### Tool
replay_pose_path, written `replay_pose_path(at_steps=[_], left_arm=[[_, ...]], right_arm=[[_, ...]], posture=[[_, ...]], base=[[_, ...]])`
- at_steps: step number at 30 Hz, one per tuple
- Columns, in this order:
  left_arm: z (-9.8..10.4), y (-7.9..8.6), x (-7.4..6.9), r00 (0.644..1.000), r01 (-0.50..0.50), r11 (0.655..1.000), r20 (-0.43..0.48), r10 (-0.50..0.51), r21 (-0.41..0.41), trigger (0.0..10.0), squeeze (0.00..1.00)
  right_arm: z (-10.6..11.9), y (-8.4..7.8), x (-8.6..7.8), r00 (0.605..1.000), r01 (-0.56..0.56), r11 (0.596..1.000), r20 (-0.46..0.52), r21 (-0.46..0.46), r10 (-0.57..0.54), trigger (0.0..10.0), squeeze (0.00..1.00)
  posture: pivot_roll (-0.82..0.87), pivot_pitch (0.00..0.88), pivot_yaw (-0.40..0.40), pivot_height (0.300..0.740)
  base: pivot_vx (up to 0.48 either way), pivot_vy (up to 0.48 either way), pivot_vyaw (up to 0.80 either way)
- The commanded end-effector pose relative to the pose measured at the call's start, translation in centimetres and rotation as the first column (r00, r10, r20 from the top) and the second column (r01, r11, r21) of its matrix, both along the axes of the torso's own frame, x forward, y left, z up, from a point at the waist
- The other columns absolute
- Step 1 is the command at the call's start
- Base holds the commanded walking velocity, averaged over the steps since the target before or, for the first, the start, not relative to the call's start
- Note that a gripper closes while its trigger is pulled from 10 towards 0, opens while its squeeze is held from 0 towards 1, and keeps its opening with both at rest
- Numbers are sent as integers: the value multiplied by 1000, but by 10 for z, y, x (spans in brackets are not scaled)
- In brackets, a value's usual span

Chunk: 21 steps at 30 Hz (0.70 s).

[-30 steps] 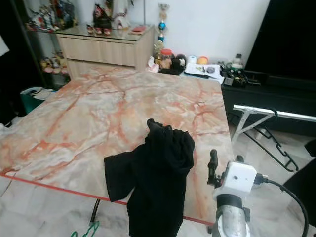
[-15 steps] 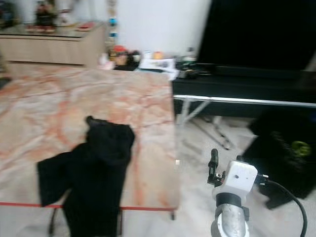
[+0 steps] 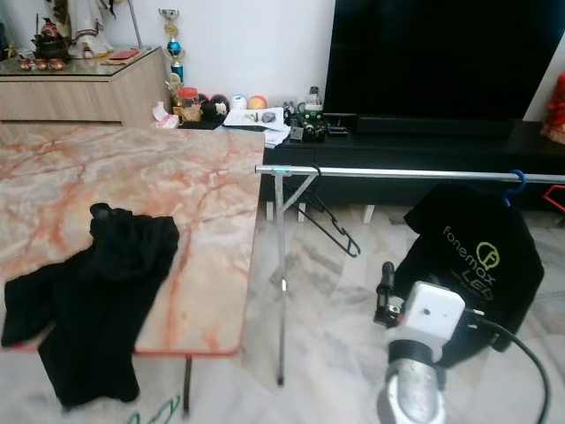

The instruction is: Hang hanger

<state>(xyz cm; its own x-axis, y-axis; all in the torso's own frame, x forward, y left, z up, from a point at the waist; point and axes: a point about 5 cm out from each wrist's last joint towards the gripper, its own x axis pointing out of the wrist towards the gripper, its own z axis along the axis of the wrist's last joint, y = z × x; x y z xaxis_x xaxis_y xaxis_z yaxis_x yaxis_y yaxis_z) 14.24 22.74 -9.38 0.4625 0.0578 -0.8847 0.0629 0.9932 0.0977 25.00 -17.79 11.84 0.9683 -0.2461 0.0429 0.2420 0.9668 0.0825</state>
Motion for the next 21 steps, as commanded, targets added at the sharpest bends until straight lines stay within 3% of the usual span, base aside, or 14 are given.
replay_pose_path(at_steps=[1,18,21], left_arm=[[1,-1,4,1000,22,1000,2,-22,5,10000,0],[2,6,1,999,38,999,-5,-38,25,10000,0],[2,10,-1,999,47,996,-16,-46,76,10000,0]], right_arm=[[1,-7,-1,1000,29,1000,4,-11,-29,10000,0],[-1,-10,1,999,39,999,-25,-28,-40,10000,0],[-3,-12,1,998,39,999,-41,-32,-41,10000,0]], posture=[[8,0,27,740],[8,0,33,740],[2,0,32,740]], base=[[0,-364,0],[0,-365,0],[0,0,0]])
